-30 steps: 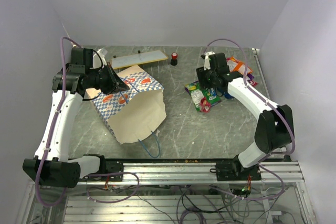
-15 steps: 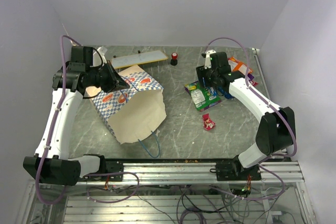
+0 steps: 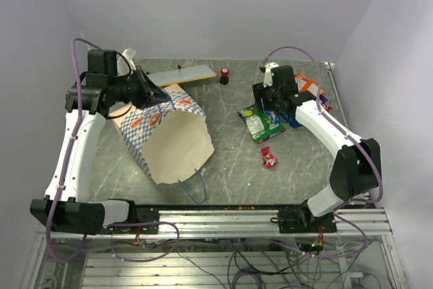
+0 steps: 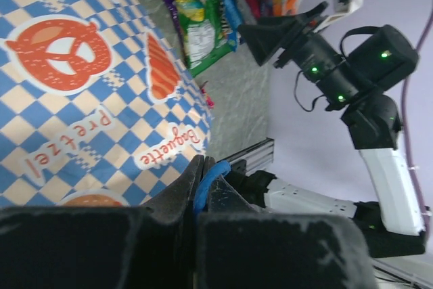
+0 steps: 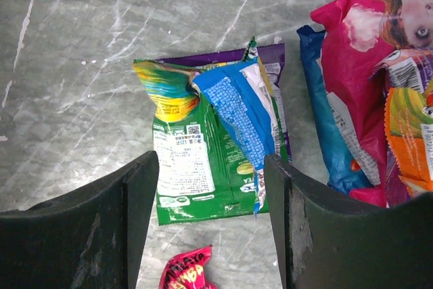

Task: Take the snacks out of the paper bag
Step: Adjust the paper bag at the center of the board.

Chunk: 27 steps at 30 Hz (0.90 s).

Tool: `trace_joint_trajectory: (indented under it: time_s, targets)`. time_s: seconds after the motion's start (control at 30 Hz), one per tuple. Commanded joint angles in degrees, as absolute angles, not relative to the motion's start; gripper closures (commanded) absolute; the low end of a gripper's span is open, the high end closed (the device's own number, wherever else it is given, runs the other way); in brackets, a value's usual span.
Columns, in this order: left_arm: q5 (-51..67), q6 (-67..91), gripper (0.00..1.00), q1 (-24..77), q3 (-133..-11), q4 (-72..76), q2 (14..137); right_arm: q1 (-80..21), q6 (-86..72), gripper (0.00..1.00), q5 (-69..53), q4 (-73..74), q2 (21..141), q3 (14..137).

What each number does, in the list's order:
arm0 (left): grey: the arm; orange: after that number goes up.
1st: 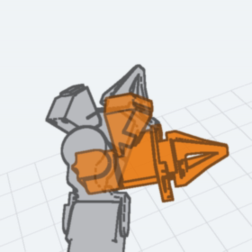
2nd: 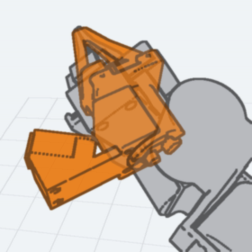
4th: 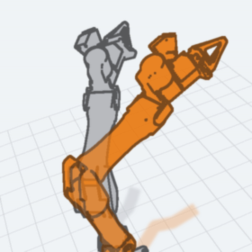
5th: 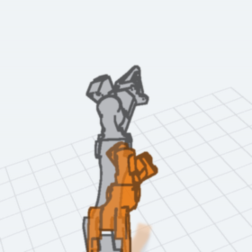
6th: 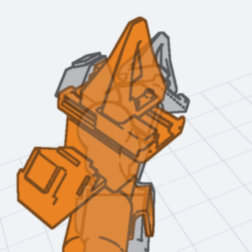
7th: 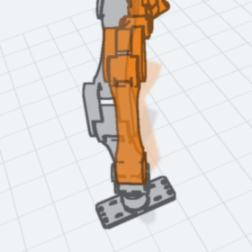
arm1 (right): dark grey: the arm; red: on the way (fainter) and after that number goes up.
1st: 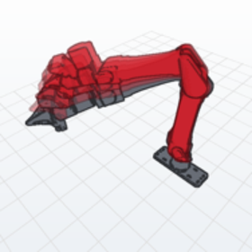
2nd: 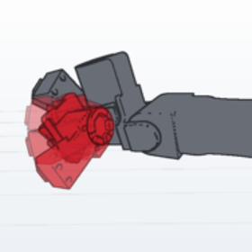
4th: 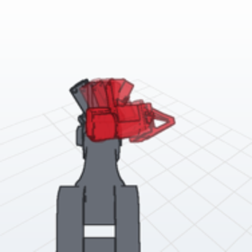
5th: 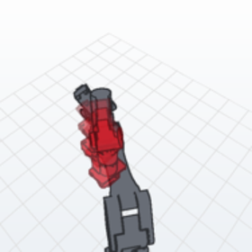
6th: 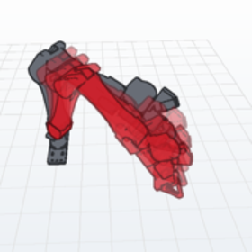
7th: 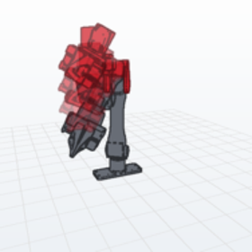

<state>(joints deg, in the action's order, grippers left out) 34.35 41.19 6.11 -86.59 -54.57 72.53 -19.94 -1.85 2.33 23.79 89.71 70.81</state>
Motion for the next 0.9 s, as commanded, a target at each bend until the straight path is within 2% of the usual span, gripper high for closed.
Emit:
trace_joint_trajectory:
  time_s: [0.0, 0.33, 0.5, 0.67, 0.87]
  targets:
    - [41.4, 49.8, 0.93, 7.0, -87.4, -44.4, 72.0, -19.8, -0.5, 0.37, 2.1, 22.8, 89.1, 74.5]
    - [42.9, 63.0, 0.93, 13.8, -96.0, -32.8, 73.6, -19.7, 0.3, 0.31, 4.0, 20.9, 88.3, 76.3]
    - [43.3, 67.5, 0.93, 14.1, -92.3, -26.6, 71.0, -19.7, -0.5, 0.3, 4.7, 20.4, 87.6, 76.2]
    - [39.7, 60.5, 0.93, 12.5, -86.2, -38.9, 70.1, -19.7, -0.8, 0.28, 5.8, 20.0, 85.8, 75.3]
    - [36.6, 50.1, 0.93, 4.8, -83.0, -50.7, 69.7, -19.6, -0.5, 0.25, 7.4, 19.9, 82.7, 72.7]
